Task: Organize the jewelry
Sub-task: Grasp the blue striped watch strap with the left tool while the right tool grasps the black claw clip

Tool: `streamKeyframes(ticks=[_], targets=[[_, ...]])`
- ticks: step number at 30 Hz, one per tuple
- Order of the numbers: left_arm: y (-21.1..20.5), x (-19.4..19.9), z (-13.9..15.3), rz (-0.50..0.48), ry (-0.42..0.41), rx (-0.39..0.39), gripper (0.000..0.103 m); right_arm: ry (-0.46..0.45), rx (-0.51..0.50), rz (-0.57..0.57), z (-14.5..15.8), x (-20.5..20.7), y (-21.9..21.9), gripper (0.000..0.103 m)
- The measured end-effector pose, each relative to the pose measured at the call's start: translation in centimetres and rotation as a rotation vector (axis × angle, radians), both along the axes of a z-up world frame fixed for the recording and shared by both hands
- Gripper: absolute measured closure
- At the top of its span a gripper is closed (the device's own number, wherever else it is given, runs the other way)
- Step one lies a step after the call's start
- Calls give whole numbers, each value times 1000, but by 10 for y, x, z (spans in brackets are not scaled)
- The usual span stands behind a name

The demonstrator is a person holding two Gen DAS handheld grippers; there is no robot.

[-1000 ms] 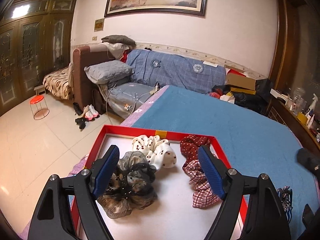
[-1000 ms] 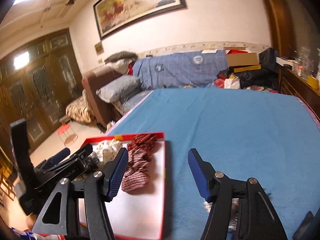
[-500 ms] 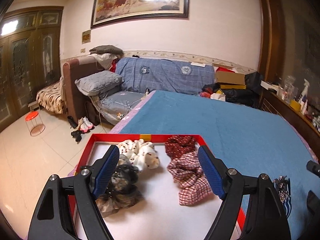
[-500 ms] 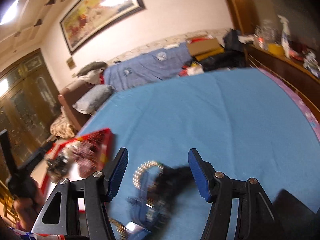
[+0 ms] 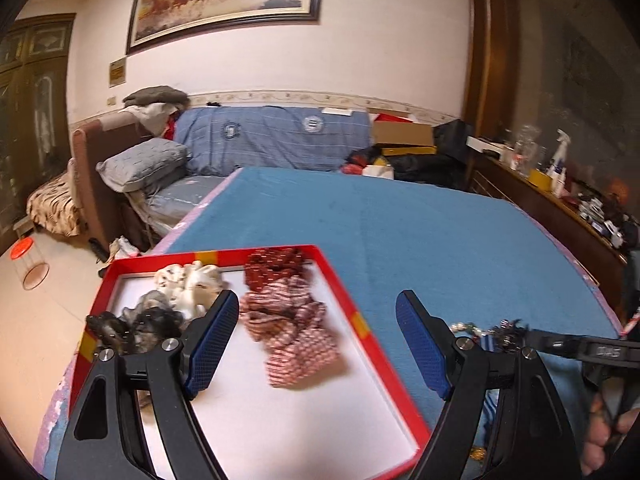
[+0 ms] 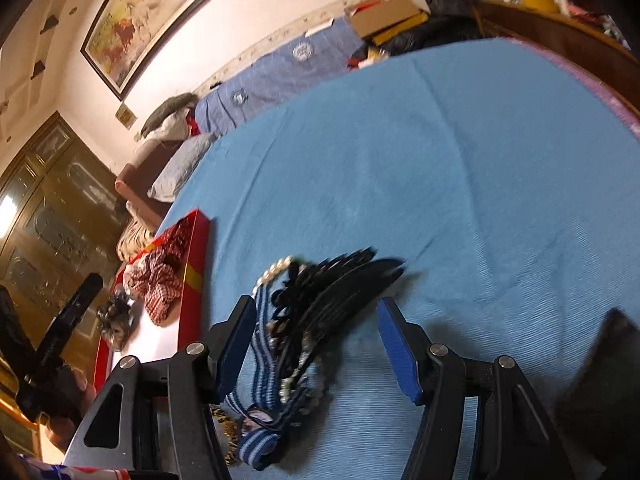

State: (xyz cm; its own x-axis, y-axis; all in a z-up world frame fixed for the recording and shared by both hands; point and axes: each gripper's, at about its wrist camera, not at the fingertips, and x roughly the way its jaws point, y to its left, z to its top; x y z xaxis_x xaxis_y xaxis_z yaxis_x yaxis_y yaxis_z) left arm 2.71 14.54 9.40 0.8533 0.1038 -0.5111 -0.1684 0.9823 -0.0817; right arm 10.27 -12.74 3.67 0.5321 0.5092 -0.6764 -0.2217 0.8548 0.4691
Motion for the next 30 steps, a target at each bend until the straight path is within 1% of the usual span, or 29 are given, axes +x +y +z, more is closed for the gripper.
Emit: streamKeyframes(ticks=[3, 8, 9, 10, 12, 13, 14, 16, 17, 20, 22, 25, 27, 30], targets=[[-10, -1, -2, -45, 7, -6, 23, 27, -43, -1, -8, 5, 12, 35], [-27, 4, -9, -196, 67, -69, 23, 56, -117, -14, -21, 18, 24, 35], [-29, 5, -10, -216, 76, -76, 23, 60, -121, -15, -22, 21, 25, 38], [-33, 5, -12, -248, 87, -84, 23, 57, -122, -18, -23, 23, 24, 49], [-42, 4, -14, -289, 94, -79, 23, 50, -120, -16, -23, 24, 21, 59], [-48, 3, -15, -319, 99, -75, 23, 46, -114, -22, -22, 23, 17, 63], [-53, 3, -16, -350, 108, -75, 23, 39, -115, -27, -19, 22, 16, 65], [-67, 4, -23, -442, 152, -75, 23, 16, -130, -46, -14, 20, 9, 70], [-74, 3, -25, -467, 166, -70, 23, 9, -132, -54, -12, 19, 7, 70], [-98, 0, -34, -584, 222, -46, 23, -8, -127, -89, -5, 17, -7, 71], [-116, -3, -42, -643, 257, 3, 23, -23, -99, -115, 1, 17, -18, 71], [-138, -8, -53, -664, 286, 90, 23, -45, -68, -150, 9, 16, -33, 71], [-151, -6, -59, -644, 295, 142, 23, -44, -48, -160, 11, 15, -38, 71], [-161, 2, -67, -605, 329, 156, 23, -41, -22, -151, 12, 15, -37, 71]])
